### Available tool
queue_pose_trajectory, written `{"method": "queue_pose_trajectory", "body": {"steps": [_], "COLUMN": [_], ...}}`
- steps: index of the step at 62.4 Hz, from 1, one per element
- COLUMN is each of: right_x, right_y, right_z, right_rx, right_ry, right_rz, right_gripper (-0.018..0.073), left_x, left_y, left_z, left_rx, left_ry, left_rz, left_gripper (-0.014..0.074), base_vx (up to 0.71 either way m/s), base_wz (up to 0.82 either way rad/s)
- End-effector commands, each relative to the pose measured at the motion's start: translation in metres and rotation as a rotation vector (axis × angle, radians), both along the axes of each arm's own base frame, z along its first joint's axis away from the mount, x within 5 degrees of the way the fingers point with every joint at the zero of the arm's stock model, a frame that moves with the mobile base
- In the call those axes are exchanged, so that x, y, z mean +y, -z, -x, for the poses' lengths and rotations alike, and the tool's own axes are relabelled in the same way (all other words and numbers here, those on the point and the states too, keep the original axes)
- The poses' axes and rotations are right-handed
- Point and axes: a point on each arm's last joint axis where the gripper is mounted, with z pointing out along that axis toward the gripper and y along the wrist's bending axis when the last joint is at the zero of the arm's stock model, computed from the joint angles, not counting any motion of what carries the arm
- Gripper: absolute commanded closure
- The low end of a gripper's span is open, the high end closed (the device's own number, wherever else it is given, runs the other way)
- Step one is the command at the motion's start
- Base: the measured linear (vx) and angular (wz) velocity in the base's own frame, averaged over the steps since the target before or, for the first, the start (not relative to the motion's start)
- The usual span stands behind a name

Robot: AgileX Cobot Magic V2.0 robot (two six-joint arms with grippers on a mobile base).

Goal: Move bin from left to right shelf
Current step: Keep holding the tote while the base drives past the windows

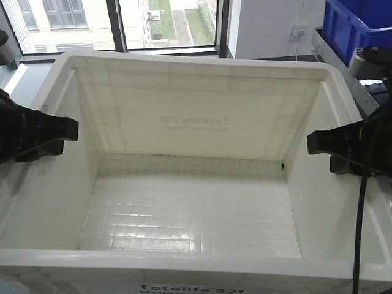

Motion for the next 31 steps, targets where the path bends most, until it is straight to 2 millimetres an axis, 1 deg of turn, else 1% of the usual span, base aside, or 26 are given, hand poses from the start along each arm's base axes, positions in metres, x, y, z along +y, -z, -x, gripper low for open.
{"method": "queue_pose_trajectory", "body": {"steps": [1, 31], "right_x": [-0.0204, -0.0204], "right_y": [-0.0202, -0.0202], "right_z": [-0.0017, -0.0017], "right_rx": [-0.144, -0.144], "right_ry": [0.052, 0.053], "right_rz": [0.136, 0.135], "right_gripper": [0.0561, 0.0561], "left_x": [0.0108, 0.0108], "left_y": [-0.0234, -0.0234], "left_z": [0.0046, 0.0046], "left_rx": [-0.153, -0.153], "left_ry": [0.007, 0.007], "left_rz": [-0.053, -0.053], "left_gripper": [0.0576, 0.0576], "base_vx": [0.32, 0.31], "base_wz": [0.05, 0.04]}}
